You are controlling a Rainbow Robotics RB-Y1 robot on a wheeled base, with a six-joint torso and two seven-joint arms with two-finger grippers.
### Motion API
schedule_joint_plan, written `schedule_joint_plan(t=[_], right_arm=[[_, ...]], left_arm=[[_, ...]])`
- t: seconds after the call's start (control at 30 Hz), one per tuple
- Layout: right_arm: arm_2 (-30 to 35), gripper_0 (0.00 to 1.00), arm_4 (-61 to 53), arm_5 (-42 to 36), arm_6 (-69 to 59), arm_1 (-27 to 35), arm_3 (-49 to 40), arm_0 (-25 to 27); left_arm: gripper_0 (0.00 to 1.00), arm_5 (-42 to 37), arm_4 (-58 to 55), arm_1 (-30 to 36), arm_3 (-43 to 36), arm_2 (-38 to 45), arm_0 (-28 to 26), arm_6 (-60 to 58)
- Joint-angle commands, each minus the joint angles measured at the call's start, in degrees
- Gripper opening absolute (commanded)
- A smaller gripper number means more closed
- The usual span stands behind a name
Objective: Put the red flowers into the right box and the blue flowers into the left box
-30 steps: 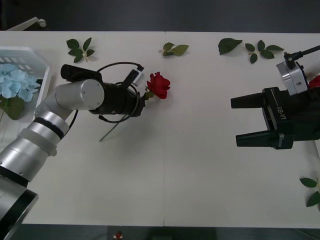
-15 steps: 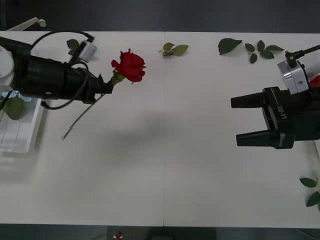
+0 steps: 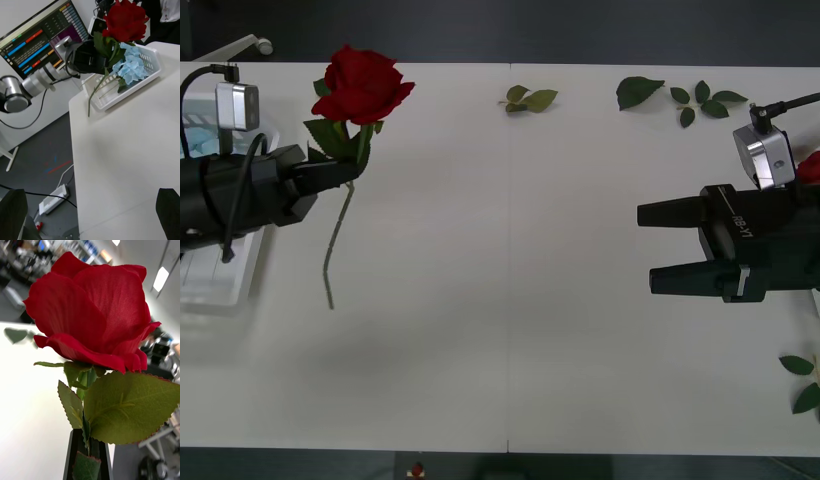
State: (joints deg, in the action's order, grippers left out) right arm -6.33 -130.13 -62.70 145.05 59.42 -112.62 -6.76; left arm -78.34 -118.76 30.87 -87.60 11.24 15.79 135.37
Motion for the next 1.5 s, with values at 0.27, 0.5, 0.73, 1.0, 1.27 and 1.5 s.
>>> schedule_joint_plan(t=[0.27,0.5,0.73,1.0,1.27,1.5], right_arm=[[-7.6,1.00,-0.2,7.6,-5.2,-6.6,-0.8,-0.4],[-11.8,1.00,4.4,14.3,-3.9,-10.6,-0.1,-1.4],[-13.8,1.00,9.1,14.7,-3.5,-15.1,3.5,-3.4],[-15.6,1.00,8.8,14.8,-3.2,-19.6,7.7,-5.5],[-19.6,1.00,6.3,18.2,-3.2,-22.2,9.4,-7.4],[-20.3,1.00,5.9,19.4,-4.1,-24.2,9.4,-8.3]], left_arm=[[0.00,11.7,-6.1,-15.5,-3.5,-6.0,0.7,4.5],[0.00,24.1,-12.5,-17.9,-6.8,-15.5,0.7,5.1],[0.00,29.7,-12.6,-19.2,-8.2,-20.1,0.7,5.5],[0.00,30.6,-11.0,-19.2,-8.2,-21.7,0.9,5.3],[0.00,31.8,-7.6,-19.2,-8.1,-22.6,1.9,5.3],[0.00,33.5,-6.5,-19.2,-8.0,-24.0,1.9,5.3]])
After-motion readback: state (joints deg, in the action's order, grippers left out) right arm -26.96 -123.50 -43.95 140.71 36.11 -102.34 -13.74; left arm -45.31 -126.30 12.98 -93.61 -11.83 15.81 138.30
